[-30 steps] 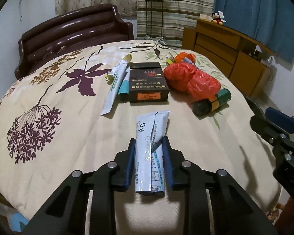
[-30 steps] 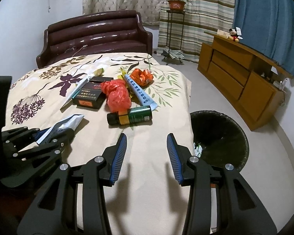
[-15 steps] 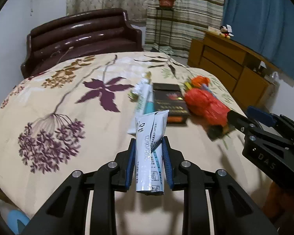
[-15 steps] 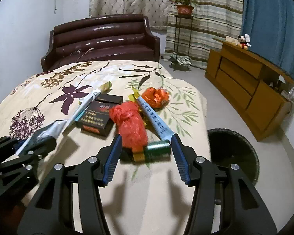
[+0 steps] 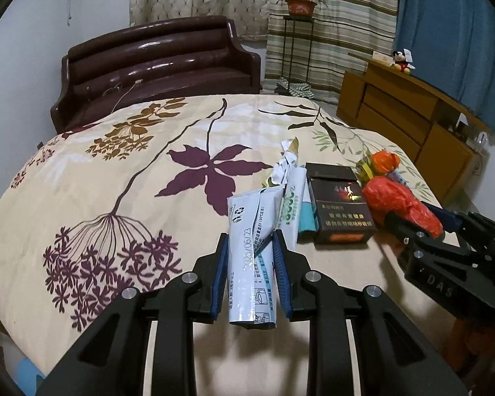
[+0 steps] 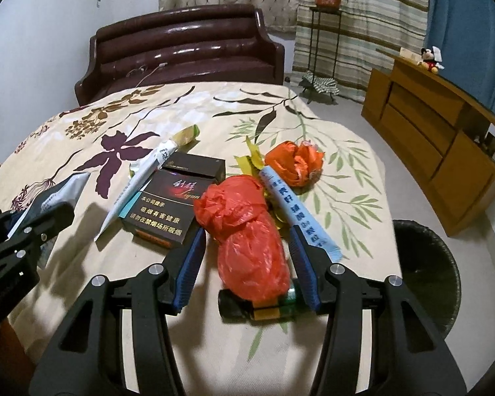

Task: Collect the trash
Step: 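Grasp the red plastic bag with the right gripper while the left gripper holds the tube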

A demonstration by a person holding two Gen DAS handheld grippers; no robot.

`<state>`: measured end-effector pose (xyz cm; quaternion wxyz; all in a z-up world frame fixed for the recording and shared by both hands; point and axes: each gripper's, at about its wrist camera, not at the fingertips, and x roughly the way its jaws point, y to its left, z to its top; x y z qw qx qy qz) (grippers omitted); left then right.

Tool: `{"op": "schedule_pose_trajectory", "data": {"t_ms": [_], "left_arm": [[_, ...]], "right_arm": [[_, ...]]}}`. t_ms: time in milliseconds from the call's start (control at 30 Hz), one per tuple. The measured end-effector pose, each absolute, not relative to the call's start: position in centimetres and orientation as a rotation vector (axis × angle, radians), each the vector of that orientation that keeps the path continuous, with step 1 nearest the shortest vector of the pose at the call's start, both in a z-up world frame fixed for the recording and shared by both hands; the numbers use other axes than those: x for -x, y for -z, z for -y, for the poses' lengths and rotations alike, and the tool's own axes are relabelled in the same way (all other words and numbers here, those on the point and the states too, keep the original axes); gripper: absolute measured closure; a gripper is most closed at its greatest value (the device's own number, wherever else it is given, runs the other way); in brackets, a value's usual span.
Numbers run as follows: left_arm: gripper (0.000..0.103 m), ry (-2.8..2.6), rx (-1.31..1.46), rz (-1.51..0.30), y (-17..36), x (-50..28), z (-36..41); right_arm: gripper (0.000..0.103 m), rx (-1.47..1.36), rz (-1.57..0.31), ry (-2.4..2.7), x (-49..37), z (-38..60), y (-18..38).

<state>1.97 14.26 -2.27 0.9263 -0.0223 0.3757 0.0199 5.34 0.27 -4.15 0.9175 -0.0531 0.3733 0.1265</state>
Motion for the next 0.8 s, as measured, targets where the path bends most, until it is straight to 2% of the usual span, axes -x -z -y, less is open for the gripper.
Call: {"op": "schedule_pose_trajectory", "data": {"t_ms": [67,167,467,800], "left_arm": [[0.076,-0.037,0.051,-0.774,2.4,-2.2,-14.3],[0.076,-0.035,0.057,-0.777,2.5,-2.5,-14.4],[0.076,-0.043,0.067,-0.764,2.1,-3.0,-14.7],[0.076,0.053,0.053,-0.738,0.9,-3.5,-10.1]], "right_arm": [[0.070,0.121,-0.785,-0.269,-5.6,-0.7,4.4],[0.077,0.137,-0.795,-0.286,-5.7,-1.4,4.5],[0.079,0.119,-0.731,-0.286,-4.5,-0.8,3.0],[0.079,0.052,-0.627,-0.195,-2.9,4.8,-0.3]]}}
